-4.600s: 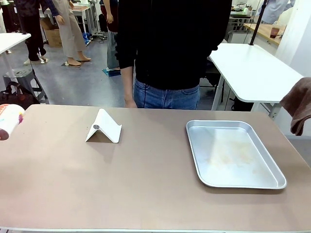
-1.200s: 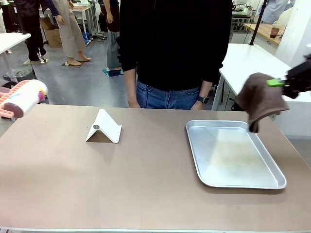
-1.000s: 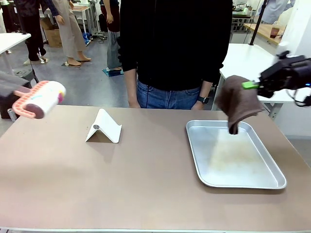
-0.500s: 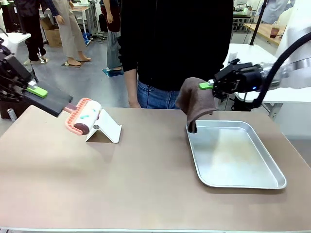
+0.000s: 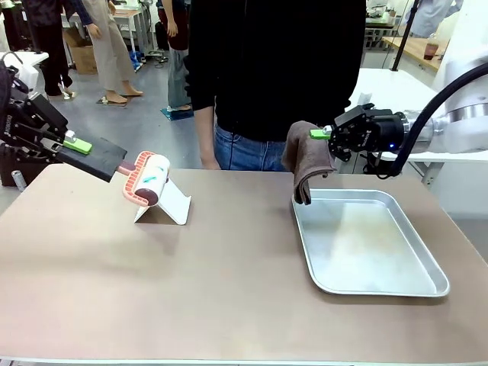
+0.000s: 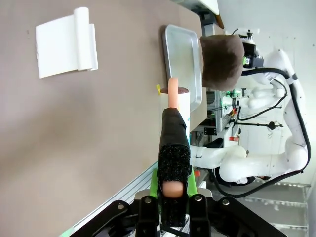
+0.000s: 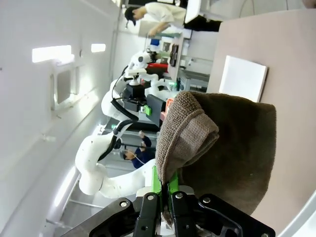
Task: Clean the surface of the table.
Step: Return the Lint Roller and towel to their original positions.
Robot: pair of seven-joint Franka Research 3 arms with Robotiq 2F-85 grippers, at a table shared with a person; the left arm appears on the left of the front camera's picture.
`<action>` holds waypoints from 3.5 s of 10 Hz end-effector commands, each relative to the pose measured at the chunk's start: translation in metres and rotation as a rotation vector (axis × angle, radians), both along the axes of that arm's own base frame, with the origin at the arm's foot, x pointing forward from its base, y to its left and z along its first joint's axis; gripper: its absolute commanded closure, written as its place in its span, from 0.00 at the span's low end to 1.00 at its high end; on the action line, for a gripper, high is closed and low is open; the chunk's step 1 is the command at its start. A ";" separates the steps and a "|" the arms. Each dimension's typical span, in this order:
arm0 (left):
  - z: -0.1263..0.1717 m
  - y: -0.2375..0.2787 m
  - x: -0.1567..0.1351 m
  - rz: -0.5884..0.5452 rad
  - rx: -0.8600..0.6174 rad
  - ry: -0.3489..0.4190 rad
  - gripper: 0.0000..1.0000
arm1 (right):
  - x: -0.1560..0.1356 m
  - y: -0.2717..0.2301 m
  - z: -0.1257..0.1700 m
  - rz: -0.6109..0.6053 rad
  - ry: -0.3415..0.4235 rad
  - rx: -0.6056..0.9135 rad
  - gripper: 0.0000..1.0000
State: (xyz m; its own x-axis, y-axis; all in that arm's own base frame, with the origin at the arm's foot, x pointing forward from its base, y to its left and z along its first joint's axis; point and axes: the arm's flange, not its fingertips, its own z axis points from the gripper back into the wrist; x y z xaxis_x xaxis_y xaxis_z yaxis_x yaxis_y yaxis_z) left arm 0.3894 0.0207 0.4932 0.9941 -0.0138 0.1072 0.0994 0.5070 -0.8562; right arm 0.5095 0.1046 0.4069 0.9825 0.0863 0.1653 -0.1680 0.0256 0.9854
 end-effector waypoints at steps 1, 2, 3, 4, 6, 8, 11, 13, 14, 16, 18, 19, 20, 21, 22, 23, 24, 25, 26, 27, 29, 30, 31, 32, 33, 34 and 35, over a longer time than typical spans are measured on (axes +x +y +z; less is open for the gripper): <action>0.003 -0.007 -0.001 -0.037 0.014 0.008 0.78 | -0.001 0.012 0.001 0.018 -0.005 -0.011 0.94; 0.003 -0.007 -0.001 -0.037 0.014 0.008 0.78 | -0.001 0.012 0.001 0.018 -0.005 -0.011 0.94; -0.001 -0.004 0.000 -0.013 0.004 0.002 0.78 | -0.001 0.005 -0.001 0.010 0.002 0.000 0.94; -0.002 -0.029 0.004 -0.013 0.034 -0.023 0.78 | 0.004 0.027 -0.007 0.015 -0.050 -0.011 0.94; -0.004 -0.062 0.011 0.015 0.071 -0.018 0.78 | 0.013 0.046 -0.026 -0.065 -0.080 -0.006 0.94; -0.012 -0.074 0.022 0.063 0.104 -0.026 0.78 | 0.016 0.072 -0.049 -0.049 -0.025 -0.046 0.94; -0.032 -0.079 0.045 0.090 0.189 0.001 0.78 | 0.008 0.112 -0.071 -0.014 -0.043 -0.173 0.94; -0.044 -0.086 0.060 0.078 0.212 0.018 0.78 | -0.001 0.131 -0.079 0.005 0.013 -0.219 0.94; -0.047 -0.088 0.065 0.070 0.230 0.007 0.78 | -0.007 0.136 -0.079 0.012 0.052 -0.214 0.94; -0.054 -0.090 0.074 0.086 0.263 0.016 0.78 | -0.009 0.133 -0.086 0.004 0.119 -0.250 0.94; -0.059 -0.091 0.078 0.087 0.276 0.021 0.78 | -0.011 0.139 -0.096 0.033 0.155 -0.250 0.94; -0.060 -0.091 0.080 0.099 0.289 0.018 0.78 | -0.010 0.140 -0.099 0.032 0.169 -0.262 0.94; -0.063 -0.091 0.082 0.106 0.303 0.015 0.78 | -0.010 0.138 -0.099 0.020 0.171 -0.270 0.94; -0.064 -0.090 0.084 0.114 0.308 0.017 0.78 | -0.011 0.138 -0.097 0.023 0.161 -0.263 0.94; -0.066 -0.089 0.086 0.125 0.310 0.008 0.78 | -0.011 0.141 -0.095 0.034 0.143 -0.257 0.94; -0.069 -0.092 0.091 0.135 0.324 -0.017 0.78 | -0.009 0.148 -0.095 0.055 0.139 -0.254 0.94; -0.071 -0.094 0.096 0.140 0.354 -0.034 0.78 | -0.008 0.154 -0.095 0.083 0.134 -0.251 0.94; -0.071 -0.097 0.102 0.127 0.360 -0.029 0.78 | -0.008 0.159 -0.096 0.098 0.140 -0.255 0.94; -0.068 -0.100 0.110 0.124 0.372 -0.028 0.78 | -0.007 0.161 -0.096 0.107 0.140 -0.257 0.94; -0.065 -0.105 0.118 0.107 0.378 -0.021 0.78 | -0.005 0.164 -0.098 0.110 0.140 -0.259 0.94; -0.063 -0.110 0.128 0.091 0.392 -0.004 0.78 | -0.002 0.166 -0.100 0.119 0.150 -0.255 0.94; -0.066 -0.112 0.132 0.079 0.409 0.019 0.78 | -0.001 0.167 -0.101 0.119 0.155 -0.250 0.94; -0.068 -0.112 0.135 0.077 0.419 0.031 0.78 | 0.001 0.163 -0.101 0.101 0.164 -0.261 0.94; -0.070 -0.112 0.137 0.078 0.426 0.032 0.78 | 0.003 0.156 -0.100 0.065 0.169 -0.282 0.94; -0.072 -0.112 0.138 0.081 0.436 0.031 0.78 | 0.004 0.146 -0.096 0.023 0.168 -0.346 0.94; -0.073 -0.111 0.139 0.078 0.437 0.031 0.78 | 0.004 0.141 -0.093 0.049 0.209 -0.442 0.94; -0.074 -0.112 0.138 0.075 0.441 0.030 0.78 | 0.004 0.140 -0.092 0.079 0.224 -0.516 0.94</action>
